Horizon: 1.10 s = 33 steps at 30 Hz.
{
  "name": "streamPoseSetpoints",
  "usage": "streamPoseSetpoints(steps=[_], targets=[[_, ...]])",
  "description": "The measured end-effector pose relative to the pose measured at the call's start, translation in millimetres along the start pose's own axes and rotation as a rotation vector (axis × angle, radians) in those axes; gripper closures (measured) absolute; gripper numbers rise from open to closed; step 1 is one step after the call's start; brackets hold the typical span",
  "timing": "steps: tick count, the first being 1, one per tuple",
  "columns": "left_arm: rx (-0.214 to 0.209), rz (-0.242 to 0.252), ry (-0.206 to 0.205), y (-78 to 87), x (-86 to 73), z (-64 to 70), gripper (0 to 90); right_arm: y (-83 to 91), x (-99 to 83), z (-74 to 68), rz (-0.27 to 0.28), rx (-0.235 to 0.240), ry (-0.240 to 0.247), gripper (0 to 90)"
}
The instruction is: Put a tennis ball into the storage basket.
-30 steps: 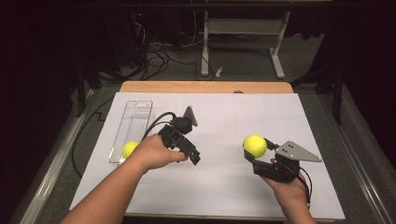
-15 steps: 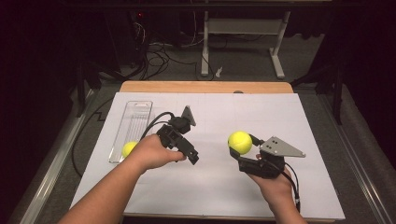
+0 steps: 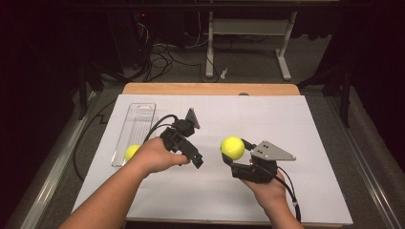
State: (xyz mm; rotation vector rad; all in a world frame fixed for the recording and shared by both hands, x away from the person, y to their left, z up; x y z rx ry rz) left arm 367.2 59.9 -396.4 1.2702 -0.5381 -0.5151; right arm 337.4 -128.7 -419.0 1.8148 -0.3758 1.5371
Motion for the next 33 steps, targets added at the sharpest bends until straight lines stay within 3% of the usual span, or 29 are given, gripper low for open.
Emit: streamPoseSetpoints(steps=[20,33], targets=[[-0.001,0.008,0.006,0.5,-0.3,-0.1,0.7,-12.5,-51.2,-6.4,-0.084,0.023,-0.037,27.4],[-0.006,0.01,-0.003,0.8,1.6,3.2,0.6,-25.3,-57.0,-16.0,-0.097,0.042,-0.038,27.5]])
Point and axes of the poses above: each handheld gripper's, and its own axes: y roughly backward along the jaws, x roughly out of its top, z roughly to its right, the point moved 6 cm from there along -y, roughly forward along the jaws, and after that the axes turned 5 degrees about x, right-handed, at the moved point
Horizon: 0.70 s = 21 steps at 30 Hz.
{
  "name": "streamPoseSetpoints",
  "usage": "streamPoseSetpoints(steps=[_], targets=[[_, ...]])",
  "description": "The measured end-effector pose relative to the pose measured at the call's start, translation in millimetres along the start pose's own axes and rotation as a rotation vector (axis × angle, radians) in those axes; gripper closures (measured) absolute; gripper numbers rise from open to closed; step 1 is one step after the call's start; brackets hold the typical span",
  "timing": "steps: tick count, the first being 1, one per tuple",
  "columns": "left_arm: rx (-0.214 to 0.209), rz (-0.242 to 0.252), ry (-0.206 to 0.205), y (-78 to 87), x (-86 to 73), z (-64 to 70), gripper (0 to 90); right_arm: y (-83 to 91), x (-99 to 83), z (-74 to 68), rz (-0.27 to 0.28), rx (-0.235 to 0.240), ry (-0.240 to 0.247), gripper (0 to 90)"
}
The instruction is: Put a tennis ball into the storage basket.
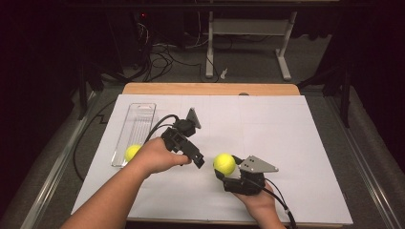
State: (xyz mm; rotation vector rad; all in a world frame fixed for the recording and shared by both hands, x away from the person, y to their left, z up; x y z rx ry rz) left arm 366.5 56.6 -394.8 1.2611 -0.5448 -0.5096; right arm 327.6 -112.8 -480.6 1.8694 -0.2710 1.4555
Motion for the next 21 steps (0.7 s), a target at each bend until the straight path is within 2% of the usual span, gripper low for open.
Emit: streamPoseSetpoints(steps=[7,21], targets=[[-0.001,-0.004,-0.002,-1.1,1.0,2.8,0.7,-5.1,-0.1,-7.5,-0.009,0.02,0.014,27.5],[-0.005,-0.014,-0.026,-5.0,10.9,16.2,0.7,-6.9,5.8,-17.7,0.018,0.057,0.027,27.5]])
Point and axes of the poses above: each handheld gripper's, and its own axes: y roughly backward along the jaws, x roughly out of its top, z roughly to its right, the point moved 6 cm from there along -y, roughly forward along the jaws, and after that the axes turned 5 degrees about x, right-handed, at the moved point
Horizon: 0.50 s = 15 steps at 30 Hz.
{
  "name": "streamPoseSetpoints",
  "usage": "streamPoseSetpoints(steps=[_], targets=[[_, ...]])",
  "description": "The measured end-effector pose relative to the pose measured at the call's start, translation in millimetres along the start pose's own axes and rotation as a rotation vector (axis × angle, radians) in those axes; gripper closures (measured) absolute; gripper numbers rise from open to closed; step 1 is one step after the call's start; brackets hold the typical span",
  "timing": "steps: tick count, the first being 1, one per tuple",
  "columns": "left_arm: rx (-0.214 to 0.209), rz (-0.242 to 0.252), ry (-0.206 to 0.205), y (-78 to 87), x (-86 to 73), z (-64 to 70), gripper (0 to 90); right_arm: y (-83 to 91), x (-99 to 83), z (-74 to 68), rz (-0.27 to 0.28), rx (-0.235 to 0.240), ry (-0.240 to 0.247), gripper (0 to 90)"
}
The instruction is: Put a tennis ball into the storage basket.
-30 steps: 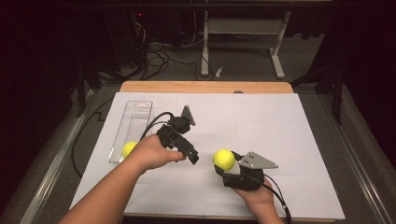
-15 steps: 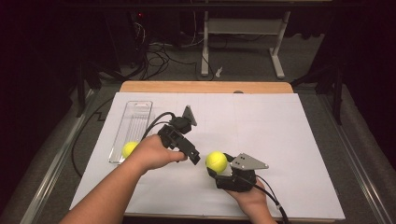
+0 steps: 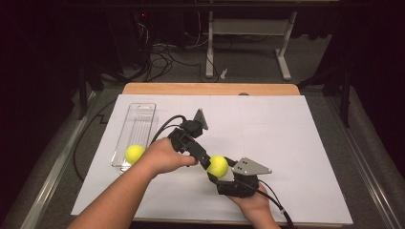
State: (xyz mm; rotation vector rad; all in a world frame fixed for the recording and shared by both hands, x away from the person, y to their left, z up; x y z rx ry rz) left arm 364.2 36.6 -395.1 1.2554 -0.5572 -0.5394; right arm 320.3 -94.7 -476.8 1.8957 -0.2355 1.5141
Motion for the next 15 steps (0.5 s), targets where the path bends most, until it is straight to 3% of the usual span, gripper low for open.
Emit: streamPoseSetpoints(steps=[15], targets=[[-0.009,-0.006,-0.021,-4.8,10.2,13.9,0.7,0.3,4.7,-5.6,0.019,0.015,0.01,27.6]])
Point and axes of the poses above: each handheld gripper's, and its own axes: y roughly backward along the jaws, x roughly out of its top, z roughly to its right, the point moved 6 cm from there along -y, roughly forward along the jaws, and after that the axes turned 5 degrees about x, right-handed, at the moved point
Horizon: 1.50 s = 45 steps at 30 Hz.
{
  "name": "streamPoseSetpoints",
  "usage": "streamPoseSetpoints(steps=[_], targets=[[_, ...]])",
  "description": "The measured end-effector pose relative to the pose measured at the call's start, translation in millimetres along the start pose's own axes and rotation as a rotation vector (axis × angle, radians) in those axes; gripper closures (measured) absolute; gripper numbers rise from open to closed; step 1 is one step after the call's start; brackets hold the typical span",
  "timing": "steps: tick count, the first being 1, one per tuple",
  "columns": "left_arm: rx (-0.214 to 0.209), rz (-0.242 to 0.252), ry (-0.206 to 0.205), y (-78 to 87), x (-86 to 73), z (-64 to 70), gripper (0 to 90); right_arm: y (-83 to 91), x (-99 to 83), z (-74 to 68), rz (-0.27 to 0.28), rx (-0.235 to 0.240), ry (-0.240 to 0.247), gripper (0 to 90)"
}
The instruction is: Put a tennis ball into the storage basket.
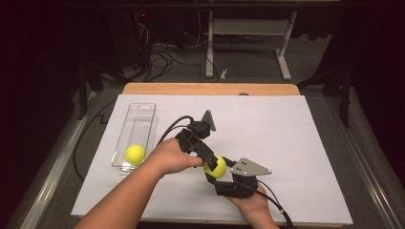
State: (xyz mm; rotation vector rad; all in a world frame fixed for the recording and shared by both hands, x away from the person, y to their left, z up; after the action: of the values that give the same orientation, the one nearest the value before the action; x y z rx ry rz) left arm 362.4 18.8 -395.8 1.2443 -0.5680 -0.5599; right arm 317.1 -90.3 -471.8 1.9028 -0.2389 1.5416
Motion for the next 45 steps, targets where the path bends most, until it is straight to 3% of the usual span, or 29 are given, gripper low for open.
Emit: streamPoseSetpoints(steps=[24,45], targets=[[-0.01,-0.024,-0.026,-18.7,10.3,11.4,0.7,-0.3,4.8,-4.7,0.021,0.015,0.006,27.6],[-0.002,-0.045,-0.029,-29.0,11.4,11.7,1.4,-0.4,6.3,-6.4,0.026,0.019,0.011,27.6]])
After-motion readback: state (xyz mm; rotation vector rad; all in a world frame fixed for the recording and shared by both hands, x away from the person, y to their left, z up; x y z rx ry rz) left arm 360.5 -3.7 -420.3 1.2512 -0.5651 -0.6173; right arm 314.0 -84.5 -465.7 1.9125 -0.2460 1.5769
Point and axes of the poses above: each handheld gripper's, and its own axes: y roughly backward along the jaws, x roughly out of its top, z roughly to its right, the point moved 6 cm from there along -y, roughly forward along the jaws, and after that the axes turned 5 degrees about x, right-handed, at the moved point
